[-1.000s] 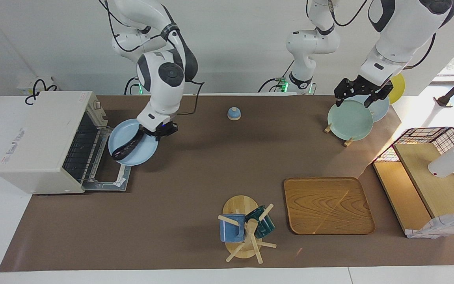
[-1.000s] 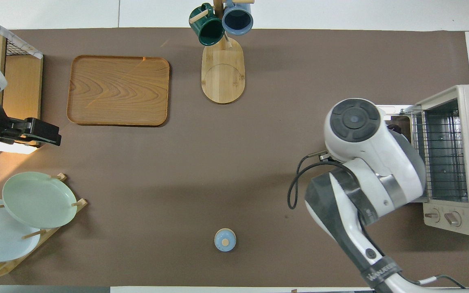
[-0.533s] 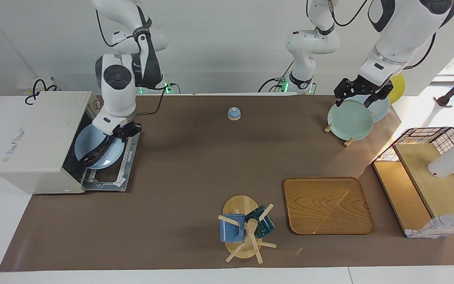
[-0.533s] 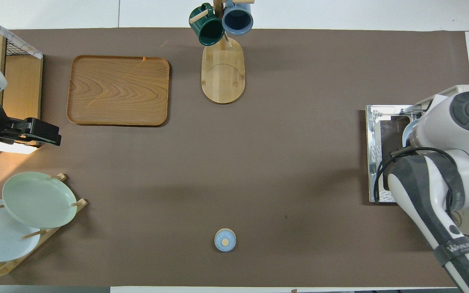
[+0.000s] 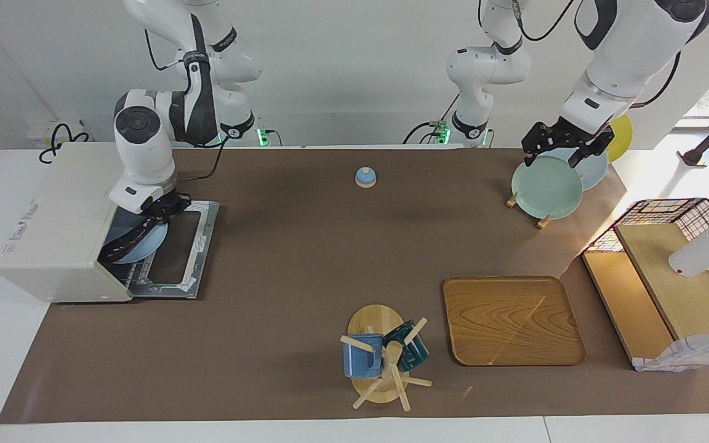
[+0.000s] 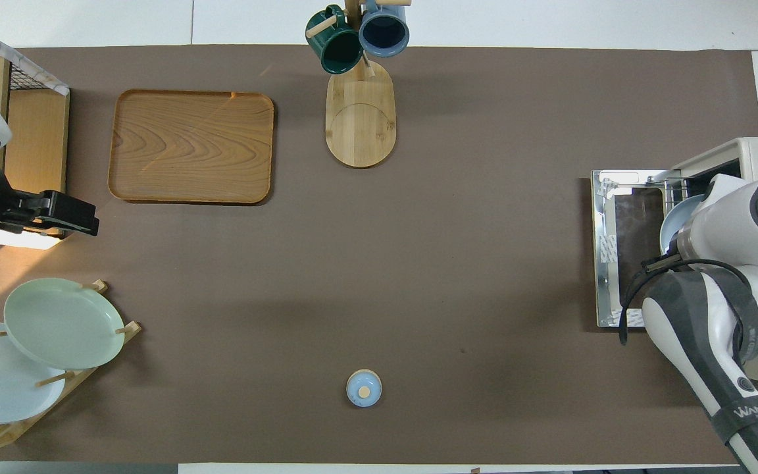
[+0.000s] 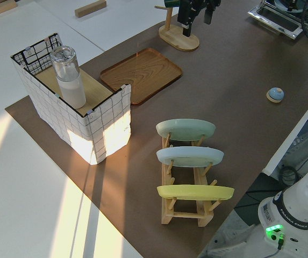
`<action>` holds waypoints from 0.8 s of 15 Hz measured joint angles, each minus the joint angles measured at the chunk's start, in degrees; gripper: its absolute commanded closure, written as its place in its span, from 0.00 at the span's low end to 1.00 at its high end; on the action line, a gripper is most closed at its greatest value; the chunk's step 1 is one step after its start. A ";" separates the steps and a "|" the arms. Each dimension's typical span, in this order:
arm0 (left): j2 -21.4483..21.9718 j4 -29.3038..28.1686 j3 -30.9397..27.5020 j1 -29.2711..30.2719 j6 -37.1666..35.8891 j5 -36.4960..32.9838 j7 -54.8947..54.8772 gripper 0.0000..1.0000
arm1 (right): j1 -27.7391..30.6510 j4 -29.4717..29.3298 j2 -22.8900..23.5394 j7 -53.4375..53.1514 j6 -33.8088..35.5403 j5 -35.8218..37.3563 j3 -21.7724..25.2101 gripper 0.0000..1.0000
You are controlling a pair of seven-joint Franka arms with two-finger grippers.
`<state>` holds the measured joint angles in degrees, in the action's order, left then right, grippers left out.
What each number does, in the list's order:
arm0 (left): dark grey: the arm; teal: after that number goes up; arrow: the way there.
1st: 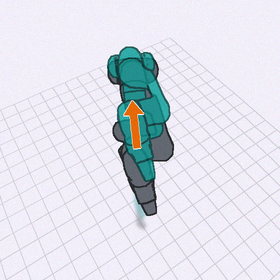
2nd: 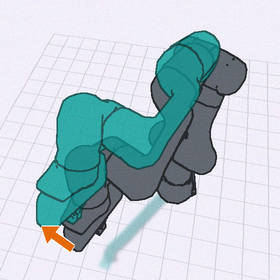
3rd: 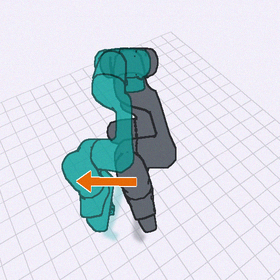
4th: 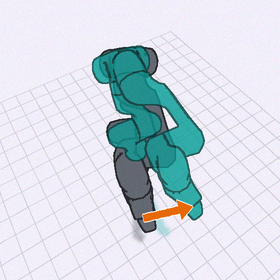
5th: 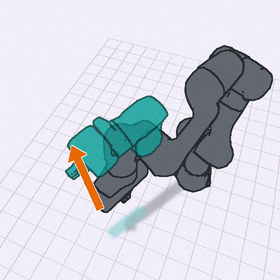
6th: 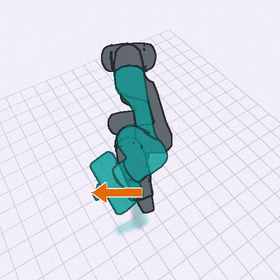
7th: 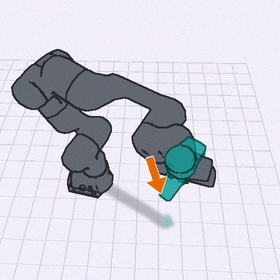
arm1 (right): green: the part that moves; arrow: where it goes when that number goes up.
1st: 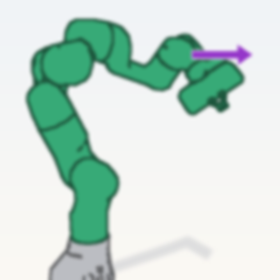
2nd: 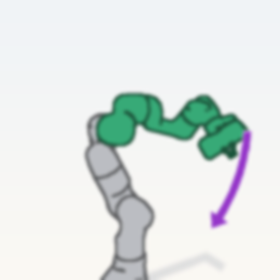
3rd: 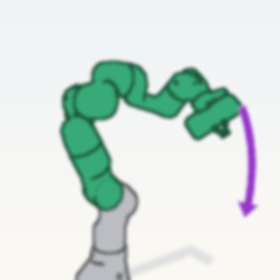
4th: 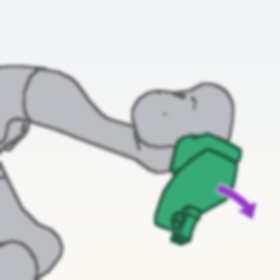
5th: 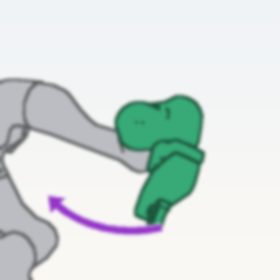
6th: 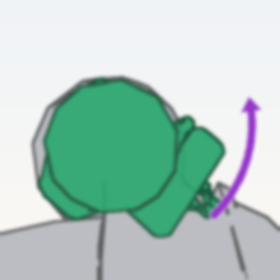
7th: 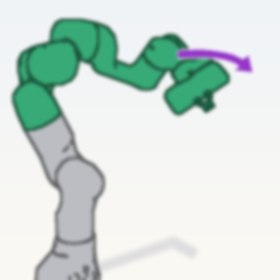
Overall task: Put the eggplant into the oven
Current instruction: 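Release the eggplant inside the oven and withdraw the right gripper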
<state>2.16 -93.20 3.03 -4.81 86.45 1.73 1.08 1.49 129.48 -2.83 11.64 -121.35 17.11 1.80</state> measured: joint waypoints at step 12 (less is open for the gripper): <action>0.00 0.00 0.00 0.00 0.00 0.00 0.00 0.00 | -2.92 -5.46 -0.97 2.52 4.64 -8.49 -0.89 0.99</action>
<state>2.17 -93.20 3.02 -4.81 86.45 1.73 1.08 -1.43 124.02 -3.80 14.17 -116.71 8.62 0.91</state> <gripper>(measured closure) 0.000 0.652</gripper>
